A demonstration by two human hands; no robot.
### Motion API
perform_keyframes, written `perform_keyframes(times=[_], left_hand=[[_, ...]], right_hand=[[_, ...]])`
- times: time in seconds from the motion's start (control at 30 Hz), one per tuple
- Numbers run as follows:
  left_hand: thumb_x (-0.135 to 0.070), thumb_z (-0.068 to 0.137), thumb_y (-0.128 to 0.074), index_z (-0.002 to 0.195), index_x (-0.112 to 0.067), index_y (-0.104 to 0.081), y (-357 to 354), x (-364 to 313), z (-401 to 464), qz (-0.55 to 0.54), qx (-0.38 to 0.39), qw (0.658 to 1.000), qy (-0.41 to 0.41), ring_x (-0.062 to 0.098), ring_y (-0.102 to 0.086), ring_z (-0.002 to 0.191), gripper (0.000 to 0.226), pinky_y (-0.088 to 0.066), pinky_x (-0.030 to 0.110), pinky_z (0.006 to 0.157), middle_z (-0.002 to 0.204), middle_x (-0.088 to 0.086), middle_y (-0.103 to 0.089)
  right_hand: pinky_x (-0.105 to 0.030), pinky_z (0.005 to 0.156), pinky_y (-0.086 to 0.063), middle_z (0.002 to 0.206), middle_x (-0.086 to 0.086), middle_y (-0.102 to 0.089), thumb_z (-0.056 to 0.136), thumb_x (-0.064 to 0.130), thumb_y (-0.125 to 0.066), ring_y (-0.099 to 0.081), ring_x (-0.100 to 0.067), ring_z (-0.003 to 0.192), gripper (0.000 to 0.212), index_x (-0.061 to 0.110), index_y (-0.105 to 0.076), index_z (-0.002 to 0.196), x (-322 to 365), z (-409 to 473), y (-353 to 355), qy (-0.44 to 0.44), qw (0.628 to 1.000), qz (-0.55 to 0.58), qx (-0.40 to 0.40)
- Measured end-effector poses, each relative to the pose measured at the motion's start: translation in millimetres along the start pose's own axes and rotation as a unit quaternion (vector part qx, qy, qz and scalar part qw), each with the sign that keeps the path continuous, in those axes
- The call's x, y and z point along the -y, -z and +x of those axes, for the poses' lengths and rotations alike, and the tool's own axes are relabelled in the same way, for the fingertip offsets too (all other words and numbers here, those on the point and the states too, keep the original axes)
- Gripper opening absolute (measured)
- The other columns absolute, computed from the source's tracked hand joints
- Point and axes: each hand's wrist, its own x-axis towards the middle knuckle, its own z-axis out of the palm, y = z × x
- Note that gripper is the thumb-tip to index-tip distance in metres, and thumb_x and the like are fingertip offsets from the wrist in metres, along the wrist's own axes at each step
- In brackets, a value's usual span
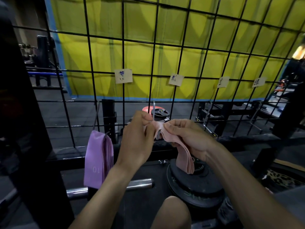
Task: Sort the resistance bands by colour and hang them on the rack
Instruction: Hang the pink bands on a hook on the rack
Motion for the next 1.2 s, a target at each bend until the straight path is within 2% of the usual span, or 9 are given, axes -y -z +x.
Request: perform_keyframes(times=[0.1,0.27,0.47,0.7,0.83,0.9,0.97,1.03,1.2], left_hand=[[-0.025,0.099,-0.06,0.095,-0.018,-0.056,6,0,5,0.014,0.013,0.999,0.031,0.009,-0.059,0.065,0.009,-0.052,0.038,0.065,0.071,-0.005,-0.061],[-0.042,0.092,-0.065,0.095,-0.02,-0.056,21,-4,14,0.087,0.076,0.989,0.09,0.009,-0.06,0.08,0.024,-0.049,0.032,0.073,0.08,-0.008,-0.062],[-0.052,0.087,-0.069,0.096,-0.025,-0.06,31,-5,29,0.178,0.166,0.966,0.089,0.007,-0.06,0.082,0.029,-0.044,0.025,0.066,0.087,-0.012,-0.062],[-0.046,0.092,-0.066,0.1,-0.02,-0.062,31,-2,21,0.227,0.143,0.963,0.006,0.013,-0.057,0.077,0.028,-0.038,0.02,0.058,0.081,-0.01,-0.06],[-0.056,0.097,-0.051,0.077,-0.013,-0.06,37,-6,22,0.222,0.189,0.956,0.029,0.008,-0.054,0.058,0.049,-0.038,0.026,0.055,0.064,-0.002,-0.059],[-0.058,0.099,-0.044,0.064,-0.011,-0.047,39,-8,22,0.204,0.23,0.95,0.054,0.001,-0.035,0.043,0.059,-0.029,0.025,0.051,0.052,-0.003,-0.043],[-0.059,0.099,-0.046,0.068,-0.004,-0.046,38,-5,22,0.14,0.268,0.948,0.1,-0.002,-0.023,0.049,0.063,-0.031,0.022,0.051,0.054,0.002,-0.042],[-0.06,0.095,-0.051,0.073,-0.001,-0.05,36,-1,22,0.013,0.281,0.945,0.166,0.01,-0.034,0.055,0.063,-0.035,0.024,0.053,0.064,0.011,-0.044],[-0.049,0.099,-0.055,0.071,-0.018,-0.065,29,4,14,-0.194,0.278,0.9,0.274,0.016,-0.042,0.051,0.043,-0.034,0.028,0.052,0.068,0.01,-0.058]], right_hand=[[-0.025,0.065,-0.049,0.085,-0.014,-0.07,0.093,0.017,-0.069,-0.062,-0.015,0.069,0.019,-0.001,-0.072,0.099,1,1,0,0.002,1.0,-0.006,-0.012],[-0.035,0.08,-0.053,0.093,-0.014,-0.077,0.09,0.024,-0.075,-0.069,-0.017,0.079,0.015,0.008,-0.076,0.088,7,-1,-3,0.016,0.994,-0.097,-0.037],[-0.024,0.068,-0.052,0.084,-0.006,-0.076,0.091,0.029,-0.074,-0.066,-0.007,0.071,0.016,0.013,-0.073,0.088,12,-3,-8,0.062,0.971,-0.226,-0.056],[-0.03,0.06,-0.047,0.07,0.004,-0.069,0.093,0.033,-0.066,-0.06,-0.01,0.061,0.012,0.022,-0.063,0.089,1,-1,-14,0.167,0.904,-0.381,-0.096],[-0.031,0.061,-0.047,0.069,-0.002,-0.069,0.094,0.03,-0.066,-0.059,-0.012,0.059,0.011,0.02,-0.064,0.092,1,1,-15,0.159,0.93,-0.326,-0.059],[-0.039,0.065,-0.052,0.067,-0.009,-0.067,0.097,0.022,-0.064,-0.062,-0.022,0.06,0.01,0.012,-0.067,0.095,3,0,-14,0.129,0.962,-0.24,-0.027],[-0.036,0.071,-0.053,0.072,-0.007,-0.068,0.099,0.016,-0.062,-0.063,-0.019,0.068,0.013,0.005,-0.069,0.101,8,-2,-13,0.096,0.984,-0.152,-0.008],[-0.023,0.067,-0.05,0.081,-0.005,-0.071,0.1,0.013,-0.06,-0.064,-0.012,0.072,0.017,0.002,-0.07,0.107,12,-3,-13,0.071,0.993,-0.094,-0.002],[-0.024,0.057,-0.04,0.07,0.004,-0.066,0.1,0.012,-0.058,-0.055,-0.007,0.06,0.019,0.0,-0.07,0.109,6,-5,-20,0.049,0.998,-0.028,-0.024]])
